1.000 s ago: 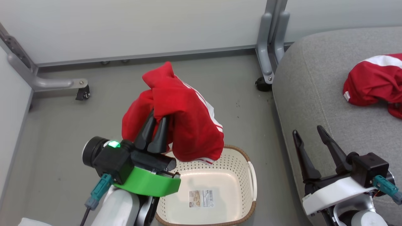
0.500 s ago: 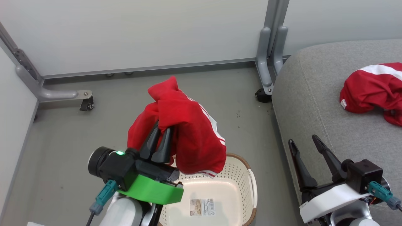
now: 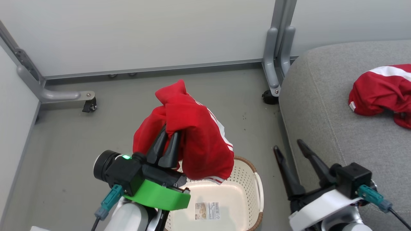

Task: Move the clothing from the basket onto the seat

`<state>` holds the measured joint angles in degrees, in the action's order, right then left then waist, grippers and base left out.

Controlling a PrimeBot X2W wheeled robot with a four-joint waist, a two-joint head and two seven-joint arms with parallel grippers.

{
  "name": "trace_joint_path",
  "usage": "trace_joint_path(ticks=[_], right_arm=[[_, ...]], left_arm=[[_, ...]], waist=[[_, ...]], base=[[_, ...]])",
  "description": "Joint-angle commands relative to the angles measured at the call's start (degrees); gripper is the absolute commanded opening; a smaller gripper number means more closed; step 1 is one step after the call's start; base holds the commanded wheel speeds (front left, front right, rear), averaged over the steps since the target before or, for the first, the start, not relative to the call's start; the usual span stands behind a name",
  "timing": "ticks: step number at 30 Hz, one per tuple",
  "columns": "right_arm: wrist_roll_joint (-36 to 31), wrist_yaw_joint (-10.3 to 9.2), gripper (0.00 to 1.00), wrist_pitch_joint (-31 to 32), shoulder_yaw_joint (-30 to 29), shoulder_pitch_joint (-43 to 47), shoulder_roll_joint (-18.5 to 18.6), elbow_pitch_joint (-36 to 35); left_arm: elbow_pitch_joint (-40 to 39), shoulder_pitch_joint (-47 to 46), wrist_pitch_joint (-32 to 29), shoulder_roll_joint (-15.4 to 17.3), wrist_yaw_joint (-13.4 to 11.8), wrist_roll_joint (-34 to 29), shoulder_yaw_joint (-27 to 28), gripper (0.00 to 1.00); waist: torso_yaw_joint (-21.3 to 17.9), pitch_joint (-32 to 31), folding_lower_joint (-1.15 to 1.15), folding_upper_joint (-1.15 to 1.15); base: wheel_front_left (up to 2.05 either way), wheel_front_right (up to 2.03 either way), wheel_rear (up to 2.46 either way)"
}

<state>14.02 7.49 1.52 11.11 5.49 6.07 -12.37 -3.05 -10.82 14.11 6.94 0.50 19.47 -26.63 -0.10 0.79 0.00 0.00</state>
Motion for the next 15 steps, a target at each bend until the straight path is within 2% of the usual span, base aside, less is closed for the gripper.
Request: trace_joint_path(ticks=[1, 9, 15], right_arm=[[1.0, 0.00, 1.00, 0.2, 2.3, -1.5, 0.2, -0.6], [5.6, 0.00, 1.00, -0.2, 17.2, -9.4, 2.6, 2.3], [8.5, 0.00, 1.00, -2.6, 23.0, -16.2, 3.0, 8.2]], left_arm=[[0.0, -0.6, -0.1, 0.4, -0.1, -0.1, -0.1, 0.00], [1.1, -2.2, -0.1, 0.0, 0.2, -0.7, -1.2, 0.00], [2.0, -3.0, -0.1, -0.6, 0.2, -0.7, -2.3, 0.00]], waist=[[0.3, 0.5, 0.00, 0.00], [1.2, 1.8, 0.00, 0.00], [1.9, 2.4, 0.00, 0.00]], base=[[0.00, 0.00, 0.00], [0.00, 0.00, 0.00], [0.00, 0.00, 0.00]])
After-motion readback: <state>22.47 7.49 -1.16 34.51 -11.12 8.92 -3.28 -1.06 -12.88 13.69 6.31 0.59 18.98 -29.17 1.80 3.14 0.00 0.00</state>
